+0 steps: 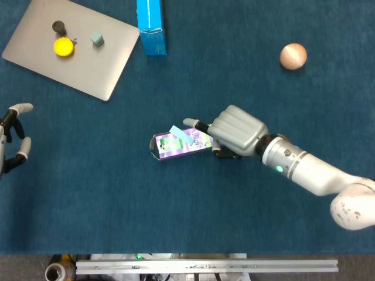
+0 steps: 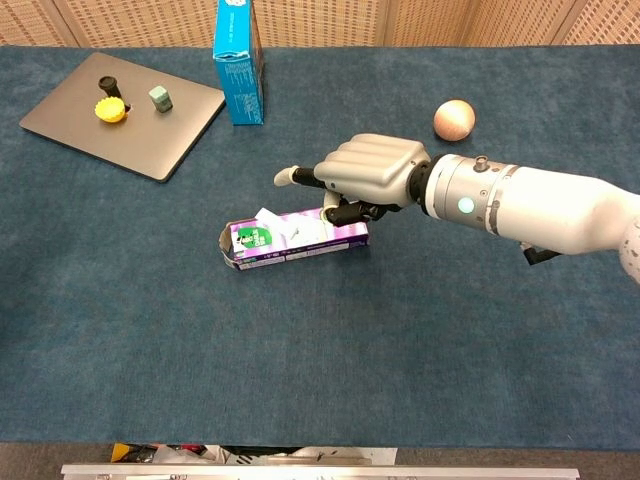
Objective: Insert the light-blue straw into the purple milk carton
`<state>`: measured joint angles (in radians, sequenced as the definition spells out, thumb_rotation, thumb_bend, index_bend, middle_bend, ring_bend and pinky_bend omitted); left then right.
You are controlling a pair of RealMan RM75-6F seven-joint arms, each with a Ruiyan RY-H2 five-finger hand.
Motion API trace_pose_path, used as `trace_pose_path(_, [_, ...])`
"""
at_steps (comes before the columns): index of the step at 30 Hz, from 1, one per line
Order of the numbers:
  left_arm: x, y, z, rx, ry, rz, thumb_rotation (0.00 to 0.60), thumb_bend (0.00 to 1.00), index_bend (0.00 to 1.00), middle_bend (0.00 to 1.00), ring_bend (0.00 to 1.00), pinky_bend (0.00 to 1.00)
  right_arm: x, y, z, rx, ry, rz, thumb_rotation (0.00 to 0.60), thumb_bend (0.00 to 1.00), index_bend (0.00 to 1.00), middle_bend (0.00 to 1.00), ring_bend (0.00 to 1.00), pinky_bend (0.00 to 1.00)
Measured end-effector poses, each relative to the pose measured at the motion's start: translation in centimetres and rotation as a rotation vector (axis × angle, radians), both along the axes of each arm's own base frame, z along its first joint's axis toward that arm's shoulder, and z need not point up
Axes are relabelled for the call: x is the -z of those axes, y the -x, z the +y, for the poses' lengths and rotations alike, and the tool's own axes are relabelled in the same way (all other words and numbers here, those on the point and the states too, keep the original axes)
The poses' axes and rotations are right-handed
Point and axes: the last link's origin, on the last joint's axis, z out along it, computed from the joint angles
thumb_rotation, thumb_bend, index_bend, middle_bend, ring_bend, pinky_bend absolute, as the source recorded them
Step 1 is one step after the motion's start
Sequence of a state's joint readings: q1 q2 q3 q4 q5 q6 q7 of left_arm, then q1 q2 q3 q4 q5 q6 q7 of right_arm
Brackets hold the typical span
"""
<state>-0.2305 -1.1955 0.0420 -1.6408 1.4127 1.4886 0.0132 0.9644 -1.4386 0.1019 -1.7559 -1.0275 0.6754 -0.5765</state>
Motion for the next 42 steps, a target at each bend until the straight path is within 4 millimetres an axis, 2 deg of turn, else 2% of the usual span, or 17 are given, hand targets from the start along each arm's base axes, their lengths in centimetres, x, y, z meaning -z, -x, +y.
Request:
trace_pose_path(3, [0.0,0.0,-0.1,-0.001,0.003,-0.001,0.600,0.38,0.25,0.57,0.58,0.81,0.2,-0.2,0.1,0.003,-0.013,0.016,0.124,1.00,0.18,1.00,1.00,1.00])
trace_pose_path(13, [0.1,-0.2,-0.3,0.000,0.017,-0.009,0.600,0.38,0.26,0.57,0.58,0.81,0.6,-1.0,0.1,0.003,-0.033,0.060,0.122,1.00,0.30,1.00,1.00,1.00])
trace_pose_path(25, [0.2,0.0,-0.4,-0.013,0.030,-0.013,0.600,0.38,0.26,0.57,0.58,0.81,1.3,-1.7,0.2,0.017,-0.047,0.096,0.123,1.00,0.31,1.00,1.00,1.00])
trace_pose_path(42, [0.4,0.4,-0.1,-0.025,0.036,-0.015,0.600,0.38,0.26,0.57,0.58,0.81,3.0,-2.4,-1.1,0.041,-0.041,0.114,0.121,1.00,0.31,1.00,1.00,1.00])
